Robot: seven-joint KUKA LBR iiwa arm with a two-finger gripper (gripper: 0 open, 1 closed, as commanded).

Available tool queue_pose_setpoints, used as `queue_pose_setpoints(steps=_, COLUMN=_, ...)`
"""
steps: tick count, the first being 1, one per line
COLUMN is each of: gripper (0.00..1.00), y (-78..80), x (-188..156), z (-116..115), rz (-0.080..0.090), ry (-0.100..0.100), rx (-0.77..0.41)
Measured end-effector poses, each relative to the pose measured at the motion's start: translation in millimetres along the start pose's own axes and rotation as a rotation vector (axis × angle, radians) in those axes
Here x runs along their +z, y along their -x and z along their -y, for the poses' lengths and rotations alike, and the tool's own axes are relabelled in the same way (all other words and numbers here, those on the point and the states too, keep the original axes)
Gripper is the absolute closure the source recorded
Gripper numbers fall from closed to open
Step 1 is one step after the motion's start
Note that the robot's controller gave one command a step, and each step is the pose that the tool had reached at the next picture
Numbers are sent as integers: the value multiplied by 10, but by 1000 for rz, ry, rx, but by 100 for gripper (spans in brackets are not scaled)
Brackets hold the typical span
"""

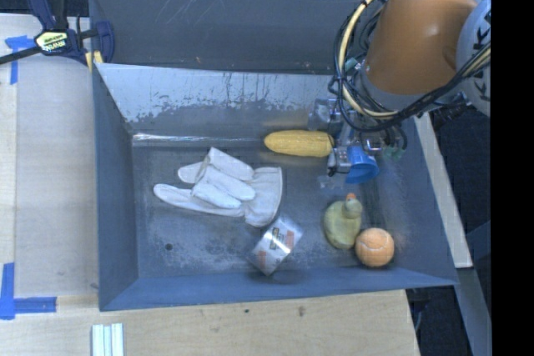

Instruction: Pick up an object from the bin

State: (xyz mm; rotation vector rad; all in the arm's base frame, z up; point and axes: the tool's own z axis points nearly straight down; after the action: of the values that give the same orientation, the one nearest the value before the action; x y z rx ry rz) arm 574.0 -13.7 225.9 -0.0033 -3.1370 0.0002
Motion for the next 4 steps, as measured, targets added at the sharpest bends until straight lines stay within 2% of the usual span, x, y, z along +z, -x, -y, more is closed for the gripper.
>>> queue_pose_setpoints(steps=1, gripper=0, y=14, x=-49, z=1, rz=9, ry=0, rx=0)
queue_pose_setpoints(steps=2, gripper=0, y=249, x=603, z=121, rz=12, ry=-1, rx=-63)
queue_pose_setpoints(steps=3, gripper=0, y=418, x=747, z=188, rz=7, ry=0, rx=-56)
queue_pose_setpoints(steps=4, gripper=0, y=514, x=983, z=277, rz=14, ry=0, rx=3)
